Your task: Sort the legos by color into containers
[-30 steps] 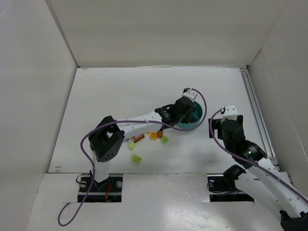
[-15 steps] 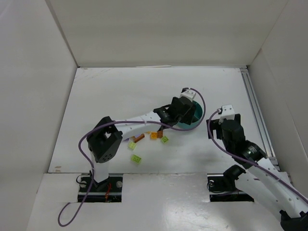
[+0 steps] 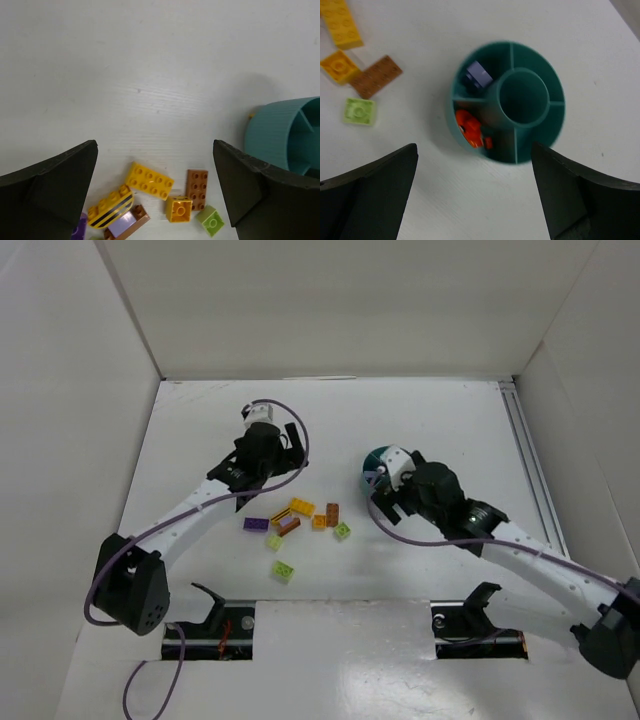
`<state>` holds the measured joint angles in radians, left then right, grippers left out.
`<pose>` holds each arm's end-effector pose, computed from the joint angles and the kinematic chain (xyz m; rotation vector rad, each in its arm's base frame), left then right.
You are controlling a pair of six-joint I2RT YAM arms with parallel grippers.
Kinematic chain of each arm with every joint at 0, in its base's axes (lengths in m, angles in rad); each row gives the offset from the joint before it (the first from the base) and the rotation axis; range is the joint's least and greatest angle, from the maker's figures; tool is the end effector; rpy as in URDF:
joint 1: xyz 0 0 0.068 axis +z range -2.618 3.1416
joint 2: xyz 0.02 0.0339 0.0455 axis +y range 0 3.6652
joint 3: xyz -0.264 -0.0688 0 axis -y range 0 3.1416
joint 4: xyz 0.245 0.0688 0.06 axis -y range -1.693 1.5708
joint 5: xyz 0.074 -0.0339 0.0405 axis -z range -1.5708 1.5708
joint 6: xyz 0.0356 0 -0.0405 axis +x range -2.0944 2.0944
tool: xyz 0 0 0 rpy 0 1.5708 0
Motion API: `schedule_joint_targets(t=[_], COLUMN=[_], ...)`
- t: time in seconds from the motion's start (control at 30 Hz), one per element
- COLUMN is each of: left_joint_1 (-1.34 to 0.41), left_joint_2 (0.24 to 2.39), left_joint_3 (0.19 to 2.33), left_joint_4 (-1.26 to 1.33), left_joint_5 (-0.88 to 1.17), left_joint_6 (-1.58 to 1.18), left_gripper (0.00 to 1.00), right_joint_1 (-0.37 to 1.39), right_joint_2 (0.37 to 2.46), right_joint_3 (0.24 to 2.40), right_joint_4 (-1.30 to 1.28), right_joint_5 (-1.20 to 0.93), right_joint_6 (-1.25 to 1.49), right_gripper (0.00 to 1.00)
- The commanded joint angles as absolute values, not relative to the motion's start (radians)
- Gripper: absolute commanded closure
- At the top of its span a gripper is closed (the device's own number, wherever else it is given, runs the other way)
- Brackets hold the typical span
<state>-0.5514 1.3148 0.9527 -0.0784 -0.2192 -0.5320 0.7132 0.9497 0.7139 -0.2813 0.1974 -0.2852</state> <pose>0.2612 -0.1516 0.2918 -0.1218 2.0281 -0.4716 0.1659 0.1343 0.2755 -0.8880 1.8780 0.0555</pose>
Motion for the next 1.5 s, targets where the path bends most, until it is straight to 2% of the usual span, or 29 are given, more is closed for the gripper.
schedule_joint_targets(t=[0.0, 0.23, 0.53, 0.93, 1.47], left_joint_1=[-0.479, -0.434, -0.276, -0.276, -0.276], left_joint_2=[1.299, 1.308, 1.229, 1.112, 1.08], left_joint_3=[0.914, 0.991, 0.875, 0.784, 0.765], left_joint_4=[-0.133, -0.304, -0.304, -0.281, -0.272], left_joint_5=[-0.101, -0.091, -0.026, -0.057, -0.057], left_joint_6=[-0.6, -0.657, -0.667, -0.698, -0.698], left_gripper=[0.01, 0.01, 0.01, 0.01, 0.01], right_joint_1=[0.767, 0.799, 0.876, 0.925, 0.934], right_joint_2=[1.096, 1.391, 1.649, 1.802, 1.919], right_joint_3=[0.903, 1.137, 1.218, 1.218, 1.2], right_joint_4=[-0.218, -0.275, -0.223, -0.017, 0.021], right_joint_5=[0.119, -0.135, -0.146, -0.069, -0.08], right_joint_6=[-0.359, -0.508, -0.52, -0.439, -0.43], right_gripper=[0.02, 0.08, 0.11, 0.12, 0.12])
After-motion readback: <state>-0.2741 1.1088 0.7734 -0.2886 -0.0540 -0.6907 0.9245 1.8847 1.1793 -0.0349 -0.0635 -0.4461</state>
